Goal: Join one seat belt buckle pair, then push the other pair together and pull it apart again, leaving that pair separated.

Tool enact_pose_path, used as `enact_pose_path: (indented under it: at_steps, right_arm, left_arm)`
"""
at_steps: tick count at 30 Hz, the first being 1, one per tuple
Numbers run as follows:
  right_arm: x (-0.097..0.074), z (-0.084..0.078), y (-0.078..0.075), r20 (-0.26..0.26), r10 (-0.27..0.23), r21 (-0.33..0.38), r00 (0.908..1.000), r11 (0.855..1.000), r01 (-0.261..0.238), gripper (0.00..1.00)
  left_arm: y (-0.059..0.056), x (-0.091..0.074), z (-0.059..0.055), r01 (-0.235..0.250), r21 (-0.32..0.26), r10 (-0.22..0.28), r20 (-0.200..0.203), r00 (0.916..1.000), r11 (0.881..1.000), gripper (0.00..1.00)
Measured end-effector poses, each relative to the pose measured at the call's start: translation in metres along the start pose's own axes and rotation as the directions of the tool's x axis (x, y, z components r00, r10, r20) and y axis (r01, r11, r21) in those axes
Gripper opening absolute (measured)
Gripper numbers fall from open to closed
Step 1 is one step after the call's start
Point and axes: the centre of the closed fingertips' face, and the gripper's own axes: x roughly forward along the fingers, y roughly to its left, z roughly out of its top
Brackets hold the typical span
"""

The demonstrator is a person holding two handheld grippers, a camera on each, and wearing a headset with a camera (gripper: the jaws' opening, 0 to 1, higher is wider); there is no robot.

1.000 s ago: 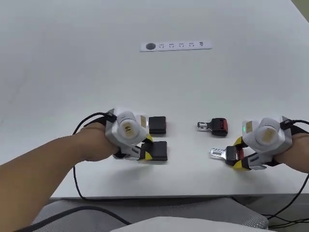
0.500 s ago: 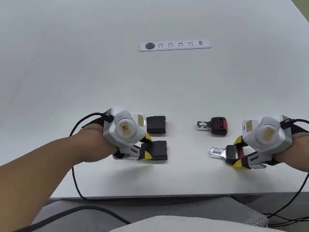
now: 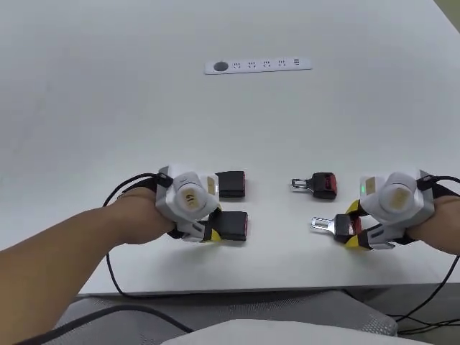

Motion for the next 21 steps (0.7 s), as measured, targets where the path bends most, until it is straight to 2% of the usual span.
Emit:
enact_pose_path:
  at_steps: [5, 8, 21]
  right_arm:
    - [-0.0002, 0.0003, 0.0001, 0.000, 0.002, -0.002, 1.0000, 1.000, -0.002, 0.34]
    - [0.0012, -0.0007, -0.0010, 0.002, 0.002, -0.001, 1.0000, 1.000, -0.002, 0.34]
    - [0.0018, -0.0021, -0.0020, -0.019, -0.002, -0.012, 0.9998, 1.000, 0.001, 0.33]
  left_arm:
    - [0.0027, 0.0030, -0.0054, -0.003, 0.010, 0.003, -0.014, 0.9999, 1.000, 0.31]
    - [0.0020, 0.0030, -0.0047, -0.004, 0.000, 0.004, -0.015, 0.9999, 1.000, 0.31]
    - [0.0013, 0.0043, -0.0059, -0.011, 0.030, 0.012, -0.030, 0.9995, 1.000, 0.31]
